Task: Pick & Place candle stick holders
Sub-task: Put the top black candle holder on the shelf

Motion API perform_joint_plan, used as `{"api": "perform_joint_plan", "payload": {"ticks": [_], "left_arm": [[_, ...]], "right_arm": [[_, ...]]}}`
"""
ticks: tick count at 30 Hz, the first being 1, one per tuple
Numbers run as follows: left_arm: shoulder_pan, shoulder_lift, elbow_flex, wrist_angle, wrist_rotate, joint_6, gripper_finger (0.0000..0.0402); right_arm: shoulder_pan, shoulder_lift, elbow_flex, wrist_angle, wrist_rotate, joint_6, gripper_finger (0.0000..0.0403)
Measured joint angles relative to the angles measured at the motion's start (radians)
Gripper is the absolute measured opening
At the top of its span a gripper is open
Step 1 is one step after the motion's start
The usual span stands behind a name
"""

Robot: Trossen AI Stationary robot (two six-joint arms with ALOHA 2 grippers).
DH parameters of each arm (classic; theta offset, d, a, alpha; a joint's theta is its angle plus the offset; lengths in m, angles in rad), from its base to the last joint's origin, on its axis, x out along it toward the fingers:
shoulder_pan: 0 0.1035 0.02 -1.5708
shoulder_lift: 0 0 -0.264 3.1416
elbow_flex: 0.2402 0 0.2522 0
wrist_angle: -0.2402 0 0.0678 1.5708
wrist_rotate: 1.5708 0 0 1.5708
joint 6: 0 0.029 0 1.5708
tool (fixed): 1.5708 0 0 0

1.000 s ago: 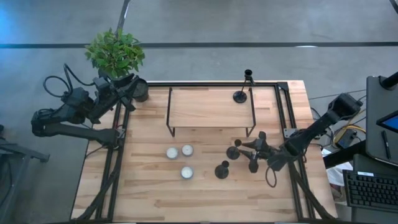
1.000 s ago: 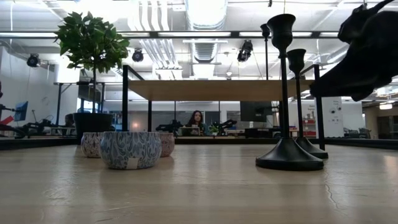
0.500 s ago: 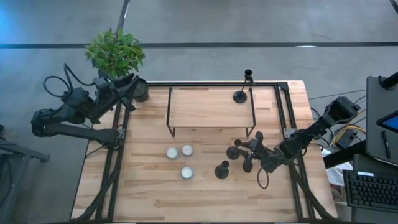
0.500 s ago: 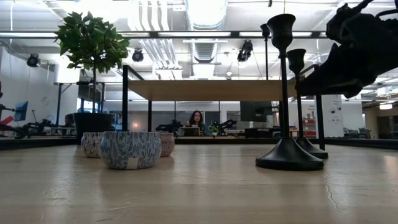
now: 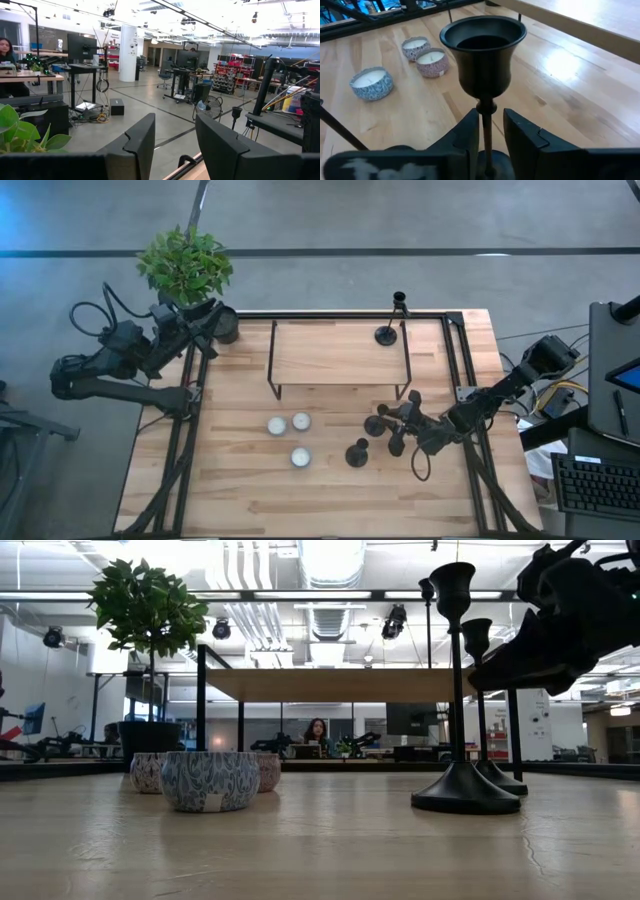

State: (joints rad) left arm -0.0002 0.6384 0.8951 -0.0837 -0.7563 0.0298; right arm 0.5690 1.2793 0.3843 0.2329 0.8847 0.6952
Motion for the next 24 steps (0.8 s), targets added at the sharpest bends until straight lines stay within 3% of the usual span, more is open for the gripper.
{"api": "perform_joint_plan", "payload": {"ticks": [9,24], "left_arm": [[0.0,0.0,0.0,0.0,0.0,0.0,0.0149],[0.0,0.0,0.0,0.0,0.0,0.0,0.0149]], "right_arm": [[-0.003,0.0,0.0,0.007,-0.002,-0.003,0.0016],[-0.005,0.0,0.0,0.01,-0.002,-0.002,0.0014]]}}
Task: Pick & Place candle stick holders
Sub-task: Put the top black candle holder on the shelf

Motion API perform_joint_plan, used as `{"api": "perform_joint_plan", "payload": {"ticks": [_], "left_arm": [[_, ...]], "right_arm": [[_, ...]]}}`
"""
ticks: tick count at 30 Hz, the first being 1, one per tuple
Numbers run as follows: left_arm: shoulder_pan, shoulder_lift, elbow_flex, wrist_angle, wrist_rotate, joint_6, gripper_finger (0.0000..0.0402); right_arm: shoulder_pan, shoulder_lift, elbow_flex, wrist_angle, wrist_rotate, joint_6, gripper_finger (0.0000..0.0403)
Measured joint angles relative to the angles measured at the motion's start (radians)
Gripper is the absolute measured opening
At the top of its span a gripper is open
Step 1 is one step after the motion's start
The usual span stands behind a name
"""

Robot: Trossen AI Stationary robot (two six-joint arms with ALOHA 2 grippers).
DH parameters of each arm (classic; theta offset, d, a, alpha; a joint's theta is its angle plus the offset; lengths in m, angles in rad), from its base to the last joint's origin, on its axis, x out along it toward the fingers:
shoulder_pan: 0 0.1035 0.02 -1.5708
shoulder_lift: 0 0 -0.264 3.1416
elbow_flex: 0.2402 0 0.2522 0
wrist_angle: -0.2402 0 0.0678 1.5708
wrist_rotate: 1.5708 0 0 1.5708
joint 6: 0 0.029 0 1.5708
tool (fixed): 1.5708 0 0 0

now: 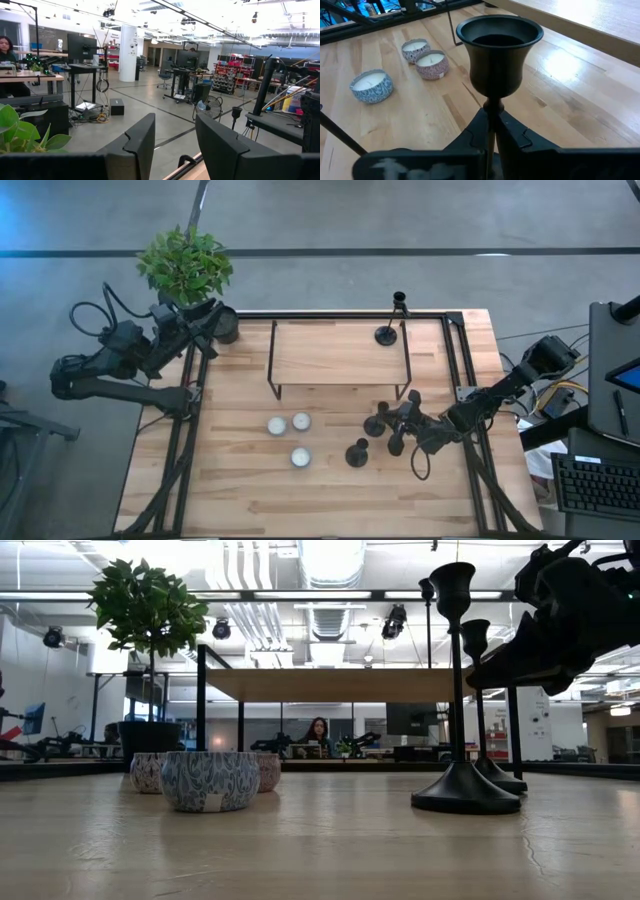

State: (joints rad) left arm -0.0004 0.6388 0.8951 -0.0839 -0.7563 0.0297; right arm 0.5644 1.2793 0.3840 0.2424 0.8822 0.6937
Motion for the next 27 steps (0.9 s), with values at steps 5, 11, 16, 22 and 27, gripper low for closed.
{"api": "perform_joint_plan", "payload": {"ticks": [5,11,16,22,27], "left_arm": [[0.0,0.0,0.0,0.0,0.0,0.0,0.0149],[-0.001,0.0,0.0,0.0,0.0,0.0,0.0149],[-0.001,0.0,0.0,0.0,0.0,0.0,0.0149],[0.0,0.0,0.0,0.0,0.0,0.0,0.0149],[0.0,0.0,0.0,0.0,0.0,0.0,0.0149]], "right_arm": [[0.0,-0.004,0.001,-0.001,-0.002,-0.001,0.0014],[0.0,-0.05,0.018,-0.006,-0.004,-0.023,0.0013],[0.0,-0.112,0.022,-0.007,-0.003,-0.064,0.0013],[0.0,-0.187,0.046,-0.042,-0.013,-0.073,0.0013],[0.0,-0.242,0.129,-0.197,-0.019,-0.077,0.0013]]}}
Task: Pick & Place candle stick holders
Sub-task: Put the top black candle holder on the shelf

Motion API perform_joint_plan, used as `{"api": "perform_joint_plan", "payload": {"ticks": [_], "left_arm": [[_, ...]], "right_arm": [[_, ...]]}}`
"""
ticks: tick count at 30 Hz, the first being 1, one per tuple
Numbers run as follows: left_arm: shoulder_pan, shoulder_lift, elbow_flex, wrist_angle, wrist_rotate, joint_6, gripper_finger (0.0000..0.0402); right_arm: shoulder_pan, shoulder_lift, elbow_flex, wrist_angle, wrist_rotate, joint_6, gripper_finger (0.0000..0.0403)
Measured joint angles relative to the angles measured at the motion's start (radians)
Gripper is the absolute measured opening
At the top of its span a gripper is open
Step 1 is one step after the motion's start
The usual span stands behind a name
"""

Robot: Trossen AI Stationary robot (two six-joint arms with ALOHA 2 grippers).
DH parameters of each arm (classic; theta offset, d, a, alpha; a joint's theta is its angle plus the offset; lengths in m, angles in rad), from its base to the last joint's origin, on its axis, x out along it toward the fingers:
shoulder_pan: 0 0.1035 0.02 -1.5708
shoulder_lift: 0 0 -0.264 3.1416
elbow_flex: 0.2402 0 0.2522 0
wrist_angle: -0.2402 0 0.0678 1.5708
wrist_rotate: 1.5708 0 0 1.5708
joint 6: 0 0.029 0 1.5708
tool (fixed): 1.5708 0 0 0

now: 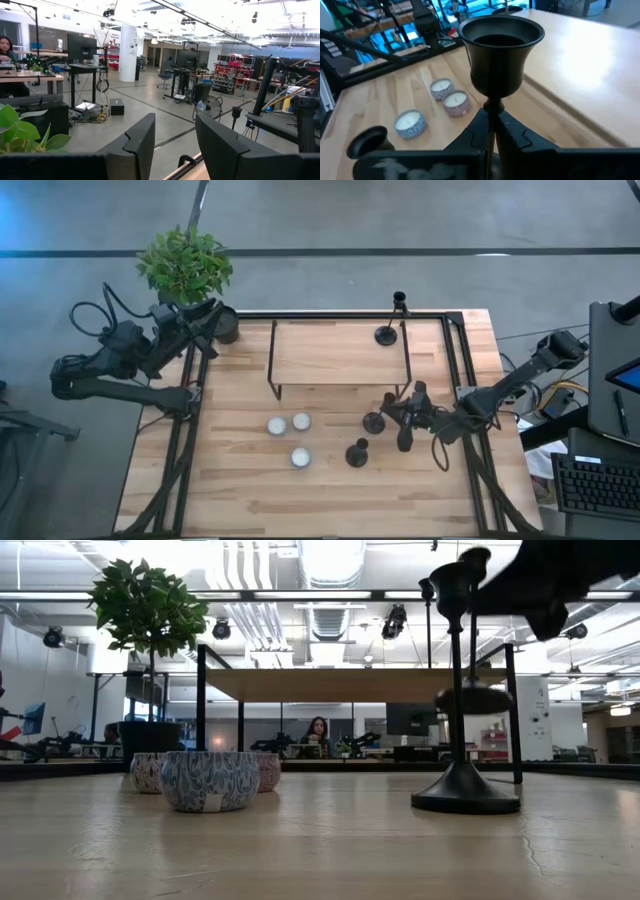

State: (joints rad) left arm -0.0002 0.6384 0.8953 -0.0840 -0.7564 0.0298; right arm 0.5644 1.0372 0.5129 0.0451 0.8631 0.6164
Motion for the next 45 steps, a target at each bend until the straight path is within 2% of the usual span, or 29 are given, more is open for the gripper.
{"api": "perform_joint_plan", "payload": {"ticks": [8,13,22,30,45], "left_arm": [[0.0,0.0,0.0,0.0,0.0,0.0,0.0149],[0.0,0.0,0.0,0.0,0.0,0.0,0.0149],[0.0,0.0,0.0,0.0,0.0,0.0,0.0149],[0.0,0.0,0.0,0.0,0.0,0.0,0.0149],[0.0,0.0,0.0,0.0,0.0,0.0,0.0149]], "right_arm": [[-0.003,-0.047,0.206,-0.361,0.0,-0.001,0.0013],[-0.016,-0.049,0.318,-0.496,0.0,-0.006,0.0013],[-0.082,-0.051,0.453,-0.529,-0.01,-0.094,0.0013],[-0.19,-0.056,0.513,-0.65,-0.085,-0.141,0.0013],[-0.483,-0.117,0.491,-0.579,-0.357,-0.338,0.0013]]}}
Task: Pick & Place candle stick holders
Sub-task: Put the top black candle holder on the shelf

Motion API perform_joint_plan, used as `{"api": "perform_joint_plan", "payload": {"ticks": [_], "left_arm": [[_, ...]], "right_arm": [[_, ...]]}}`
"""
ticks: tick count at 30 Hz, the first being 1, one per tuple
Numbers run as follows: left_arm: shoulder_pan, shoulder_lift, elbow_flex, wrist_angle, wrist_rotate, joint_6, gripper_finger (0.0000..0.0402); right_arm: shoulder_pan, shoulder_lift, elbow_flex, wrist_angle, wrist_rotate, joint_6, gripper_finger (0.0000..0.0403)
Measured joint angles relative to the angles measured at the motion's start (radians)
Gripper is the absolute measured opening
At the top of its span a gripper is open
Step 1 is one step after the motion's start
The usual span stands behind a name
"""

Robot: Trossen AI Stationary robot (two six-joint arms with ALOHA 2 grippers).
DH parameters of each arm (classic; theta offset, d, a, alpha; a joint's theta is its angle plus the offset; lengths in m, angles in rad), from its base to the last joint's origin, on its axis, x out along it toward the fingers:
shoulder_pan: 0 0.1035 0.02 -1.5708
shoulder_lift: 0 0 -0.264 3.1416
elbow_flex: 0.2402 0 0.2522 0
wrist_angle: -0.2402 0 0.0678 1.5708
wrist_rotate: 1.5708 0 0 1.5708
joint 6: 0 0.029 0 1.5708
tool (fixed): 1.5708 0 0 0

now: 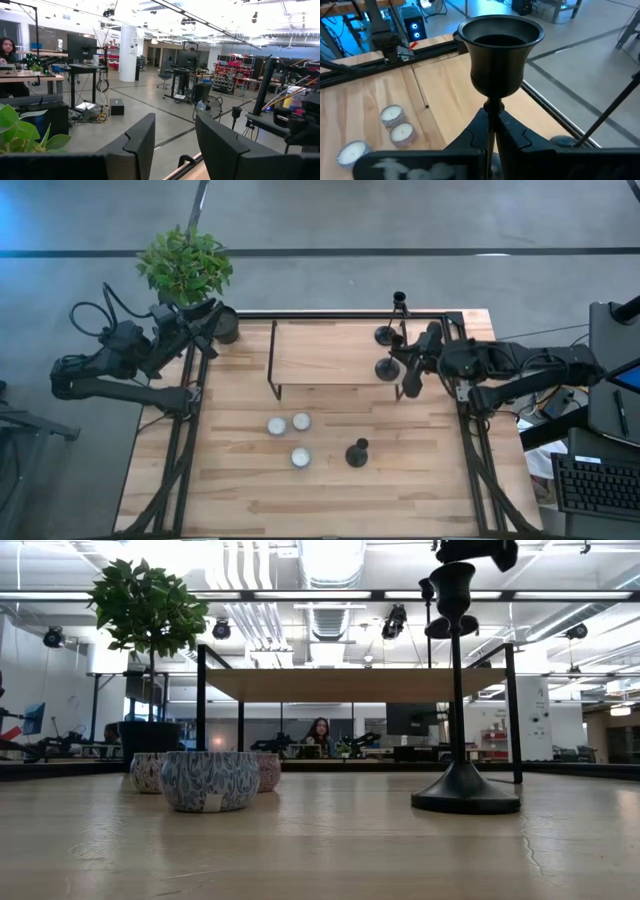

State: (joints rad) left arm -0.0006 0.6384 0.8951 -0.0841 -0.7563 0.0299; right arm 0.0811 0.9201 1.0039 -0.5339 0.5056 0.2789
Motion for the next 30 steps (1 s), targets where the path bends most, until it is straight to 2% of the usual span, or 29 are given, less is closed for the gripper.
{"api": "perform_joint_plan", "payload": {"ticks": [9,16,25,30], "left_arm": [[0.0,0.0,0.0,0.0,0.0,0.0,0.0149],[0.0,0.0,0.0,0.0,0.0,0.0,0.0149],[0.0,0.0,0.0,0.0,0.0,0.0,0.0149],[0.0,0.0,0.0,0.0,0.0,0.0,0.0149]], "right_arm": [[-0.156,-0.002,-0.021,0.088,-0.176,-0.076,0.0013],[-0.296,-0.003,-0.082,0.16,-0.367,-0.106,0.0013],[-0.426,0.012,-0.159,0.317,-0.509,-0.171,0.0013],[-0.457,0.043,-0.172,0.317,-0.519,-0.215,0.0013]]}}
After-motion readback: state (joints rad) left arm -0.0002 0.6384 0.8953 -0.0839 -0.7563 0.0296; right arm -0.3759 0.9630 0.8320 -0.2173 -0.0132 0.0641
